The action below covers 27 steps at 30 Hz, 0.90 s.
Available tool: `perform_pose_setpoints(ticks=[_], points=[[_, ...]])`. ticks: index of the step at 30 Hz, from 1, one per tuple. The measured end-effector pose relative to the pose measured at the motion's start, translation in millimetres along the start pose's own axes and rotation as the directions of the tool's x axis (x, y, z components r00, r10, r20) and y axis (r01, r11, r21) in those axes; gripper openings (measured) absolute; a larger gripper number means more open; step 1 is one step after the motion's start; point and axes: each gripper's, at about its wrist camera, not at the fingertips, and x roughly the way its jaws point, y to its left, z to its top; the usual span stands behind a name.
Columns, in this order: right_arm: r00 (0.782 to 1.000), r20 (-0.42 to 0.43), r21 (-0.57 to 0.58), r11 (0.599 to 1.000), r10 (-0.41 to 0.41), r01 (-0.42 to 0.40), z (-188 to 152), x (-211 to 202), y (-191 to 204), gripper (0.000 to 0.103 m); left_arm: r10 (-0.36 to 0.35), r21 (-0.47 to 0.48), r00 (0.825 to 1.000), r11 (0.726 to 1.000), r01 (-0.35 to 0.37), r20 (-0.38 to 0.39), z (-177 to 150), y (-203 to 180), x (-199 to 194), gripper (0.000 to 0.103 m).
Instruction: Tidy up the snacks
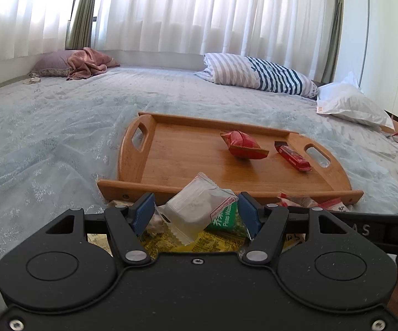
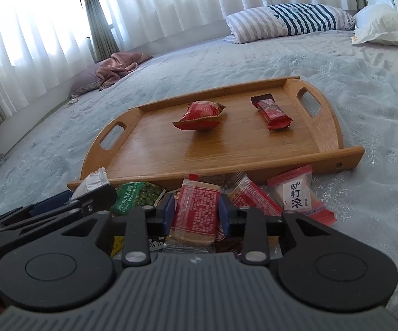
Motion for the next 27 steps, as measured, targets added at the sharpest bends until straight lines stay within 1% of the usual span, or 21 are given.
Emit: perform_pose_setpoints(ticks=[6,15,17,21,23,25,27], points=[[0.998,0.055,-0.038,0.999,-0.016,0.018,12,-9,2,0.038,0.002,0.005,1.0,1.0,-0.002,0.013,11,1,5,0.064],[0.989,0.129,-0.07,0.994,-0.069,0.078,49,-4,-14,0.039,0.006,0.001,1.0,1.0,-0.006,0.022,43,2,30,0.064],[0.988,0.14,-0.078,0.994,-0.067,0.078,59,1,-18,0.039,0.007,0.005,1.0,1.0,-0.007,0.025,52,3,37,0.064],[0.987,0.15,-0.107,0.991,-0.06,0.077,78,12,-25,0.039,0.007,0.005,1.0,1.0,-0.007,0.019,70,2,57,0.064],[0.988,0.15,-0.122,0.99,-0.045,0.064,87,20,-28,0.039,0.007,-0.003,1.0,1.0,-0.007,0.008,79,3,69,0.064],[0.99,0.143,-0.129,0.991,-0.02,0.038,95,28,-32,0.039,0.006,-0.003,1.0,1.0,-0.006,-0.007,86,2,82,0.064],[0.992,0.119,-0.138,0.989,-0.033,0.049,103,40,-35,0.039,0.013,0.007,1.0,1.0,-0.013,-0.022,92,0,96,0.064]])
